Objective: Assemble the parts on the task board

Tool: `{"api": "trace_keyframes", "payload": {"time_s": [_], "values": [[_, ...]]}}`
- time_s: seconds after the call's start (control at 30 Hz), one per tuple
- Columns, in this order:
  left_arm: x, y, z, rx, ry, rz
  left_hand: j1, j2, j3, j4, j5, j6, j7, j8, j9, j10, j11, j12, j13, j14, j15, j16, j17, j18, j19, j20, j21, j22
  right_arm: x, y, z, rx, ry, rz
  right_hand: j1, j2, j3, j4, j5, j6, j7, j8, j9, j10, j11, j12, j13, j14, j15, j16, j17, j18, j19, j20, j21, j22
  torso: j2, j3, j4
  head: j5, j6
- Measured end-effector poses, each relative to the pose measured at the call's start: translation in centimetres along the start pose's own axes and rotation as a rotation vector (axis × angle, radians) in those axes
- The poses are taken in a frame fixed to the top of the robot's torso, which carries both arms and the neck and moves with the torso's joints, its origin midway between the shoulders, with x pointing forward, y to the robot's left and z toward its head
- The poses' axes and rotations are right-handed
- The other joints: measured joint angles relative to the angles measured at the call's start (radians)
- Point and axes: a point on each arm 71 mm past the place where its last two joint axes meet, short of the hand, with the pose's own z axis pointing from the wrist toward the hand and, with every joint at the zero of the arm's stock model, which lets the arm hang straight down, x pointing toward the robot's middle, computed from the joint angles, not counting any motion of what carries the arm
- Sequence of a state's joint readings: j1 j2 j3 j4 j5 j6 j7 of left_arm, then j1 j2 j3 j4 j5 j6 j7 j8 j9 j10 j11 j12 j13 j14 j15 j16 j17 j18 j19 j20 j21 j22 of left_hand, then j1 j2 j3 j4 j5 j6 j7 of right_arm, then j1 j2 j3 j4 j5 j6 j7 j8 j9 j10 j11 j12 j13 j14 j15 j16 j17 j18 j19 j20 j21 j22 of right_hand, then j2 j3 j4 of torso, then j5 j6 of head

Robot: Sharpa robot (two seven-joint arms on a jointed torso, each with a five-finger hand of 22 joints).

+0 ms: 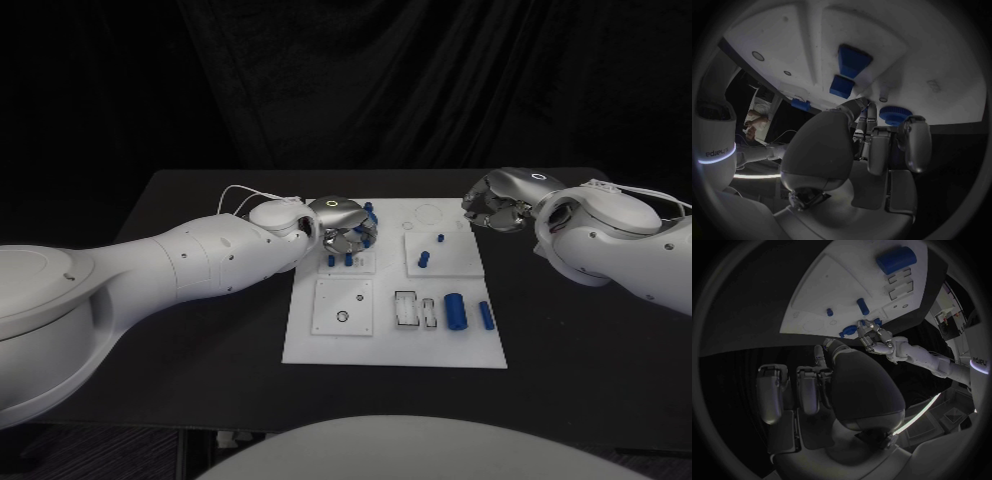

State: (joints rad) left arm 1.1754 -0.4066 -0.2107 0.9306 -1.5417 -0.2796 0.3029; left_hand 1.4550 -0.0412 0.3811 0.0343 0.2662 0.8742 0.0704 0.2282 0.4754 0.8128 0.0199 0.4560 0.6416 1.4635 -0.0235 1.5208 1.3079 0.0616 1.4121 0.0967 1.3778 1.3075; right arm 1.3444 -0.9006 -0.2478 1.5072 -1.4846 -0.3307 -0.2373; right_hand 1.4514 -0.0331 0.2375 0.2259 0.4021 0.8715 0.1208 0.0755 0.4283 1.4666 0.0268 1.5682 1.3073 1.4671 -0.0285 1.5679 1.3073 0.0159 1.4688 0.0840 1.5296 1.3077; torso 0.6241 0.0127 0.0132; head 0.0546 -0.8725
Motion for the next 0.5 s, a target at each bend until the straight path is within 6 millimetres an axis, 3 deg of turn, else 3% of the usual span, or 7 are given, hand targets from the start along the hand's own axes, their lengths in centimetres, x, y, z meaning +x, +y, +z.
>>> {"api": "trace_keyframes", "payload": {"time_s": [0.13,0.33,0.5], "values": [[-0.7,0.3,-1.0,0.004,-0.021,0.007,0.0,0.0,-0.003,-0.003,0.004,0.015,0.004,-0.004,0.002,0.006,0.006,0.0,-0.006,0.0,0.0,0.0,0.0,0.0,0.007,0.0,0.007,0.0,0.0,0.0,0.0,0.001,0.0,0.0,0.0,0.0,0.0,0.0,0.0,0.0,0.0,0.0,0.0,0.0,0.0,0.0,0.0,0.0,0.0,0.0,0.0,0.0,0.0,0.0,0.0,0.0,0.0,0.0,0.0006,-0.002,0.0],[-3.4,1.3,-3.0,0.003,-0.072,0.03,0.0,0.0,-0.005,-0.005,0.004,0.023,0.008,-0.011,0.005,0.01,0.009,-0.019,-0.029,0.0,0.0,0.0,0.0,0.0,0.007,0.0,0.007,0.0,0.0,-0.3,-0.1,0.008,0.001,-0.002,0.0,0.0,0.0,0.0,0.0,0.0,0.0,0.0,0.0,0.0,0.0,0.0,0.0,0.0,0.0,0.0,0.0,0.0,0.0,0.0,0.0,0.0,-0.001,0.0002,0.0018,-0.001,0.0],[-4.0,1.9,-4.4,-0.01,-0.091,0.035,0.0,0.0,-0.005,-0.005,0.004,0.023,0.008,-0.015,0.005,0.015,0.01,-0.019,-0.033,0.0,0.0,0.0,0.0,0.0,0.007,0.0,0.007,0.0,0.0,-0.6,0.0,0.014,0.001,-0.004,0.0,0.0,0.0,0.0,0.0,0.0,0.0,0.0,0.0,0.0,0.0,0.0,0.0,0.0,0.0,0.0,0.0,0.0,0.0,0.0,0.0,0.0,-0.002,0.0012,0.003,0.0,0.0]]}}
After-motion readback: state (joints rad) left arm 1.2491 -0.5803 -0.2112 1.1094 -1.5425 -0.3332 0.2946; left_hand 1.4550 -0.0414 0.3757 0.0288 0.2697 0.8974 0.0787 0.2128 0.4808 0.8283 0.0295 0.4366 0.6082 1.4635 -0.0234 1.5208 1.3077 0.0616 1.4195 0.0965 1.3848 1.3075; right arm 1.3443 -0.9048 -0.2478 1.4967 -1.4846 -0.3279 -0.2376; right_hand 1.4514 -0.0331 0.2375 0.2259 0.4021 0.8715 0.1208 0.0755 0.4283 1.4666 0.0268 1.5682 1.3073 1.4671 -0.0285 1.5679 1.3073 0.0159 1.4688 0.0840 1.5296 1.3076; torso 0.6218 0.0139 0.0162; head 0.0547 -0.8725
